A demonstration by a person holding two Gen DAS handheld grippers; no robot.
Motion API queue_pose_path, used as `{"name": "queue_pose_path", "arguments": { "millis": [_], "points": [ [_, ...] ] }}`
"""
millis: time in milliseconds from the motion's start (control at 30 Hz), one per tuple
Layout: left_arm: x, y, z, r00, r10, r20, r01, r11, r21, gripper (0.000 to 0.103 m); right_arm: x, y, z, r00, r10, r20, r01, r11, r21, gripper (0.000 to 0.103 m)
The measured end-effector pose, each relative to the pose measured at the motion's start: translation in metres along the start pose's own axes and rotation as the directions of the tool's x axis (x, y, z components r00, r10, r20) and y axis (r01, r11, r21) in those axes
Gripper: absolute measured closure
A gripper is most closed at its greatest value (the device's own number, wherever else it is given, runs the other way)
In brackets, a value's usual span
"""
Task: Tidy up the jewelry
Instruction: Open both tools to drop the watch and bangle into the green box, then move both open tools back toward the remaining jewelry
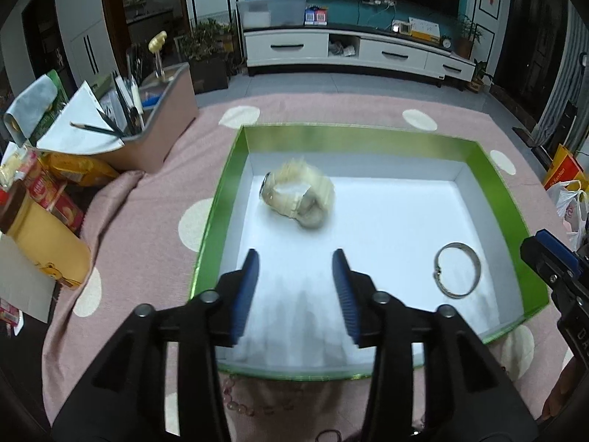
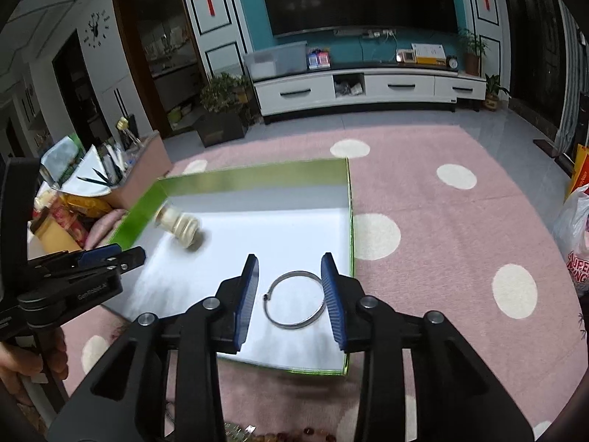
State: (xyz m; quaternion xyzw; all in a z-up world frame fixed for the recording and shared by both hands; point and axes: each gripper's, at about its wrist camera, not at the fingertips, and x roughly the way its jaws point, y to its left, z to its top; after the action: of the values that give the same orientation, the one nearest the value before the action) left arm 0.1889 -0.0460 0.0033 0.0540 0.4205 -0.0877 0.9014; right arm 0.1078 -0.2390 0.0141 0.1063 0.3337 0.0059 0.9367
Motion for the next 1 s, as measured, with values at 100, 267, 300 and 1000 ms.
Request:
{"name": "queue_pose_path", "arguments": {
  "millis": [100,267,300,1000],
  "points": [
    [-0.015,-0.002,-0.004,1.000,0.002,0.022,-0.002,1.000,0.012,0.045,-0.019,0.000,-0.006,1.000,0.015,0.026,-0.015,1.000,0.003,0.062],
    [-0.042,0.002,-0.019,0.999,0.001,0.042,-0.001,1.000,0.001,0.034,-0.048,-0.002,-0.021,0.999,0.026,0.044,-0.027,0.999,0.018,0.051],
    [-0.046,0.003,-0.022,0.999,0.001,0.043,-0.001,1.000,-0.003,0.033,-0.055,-0.003,-0.025,0.998,0.025,0.050,-0.027,0.999,0.023,0.049],
    [-0.097,0.043,-0.105,1.000,-0.020,-0.015,0.019,0.997,-0.075,0.016,-0.127,-0.041,-0.085,1.000,-0.013,0.004,0.012,0.995,0.101,0.030]
  ]
}}
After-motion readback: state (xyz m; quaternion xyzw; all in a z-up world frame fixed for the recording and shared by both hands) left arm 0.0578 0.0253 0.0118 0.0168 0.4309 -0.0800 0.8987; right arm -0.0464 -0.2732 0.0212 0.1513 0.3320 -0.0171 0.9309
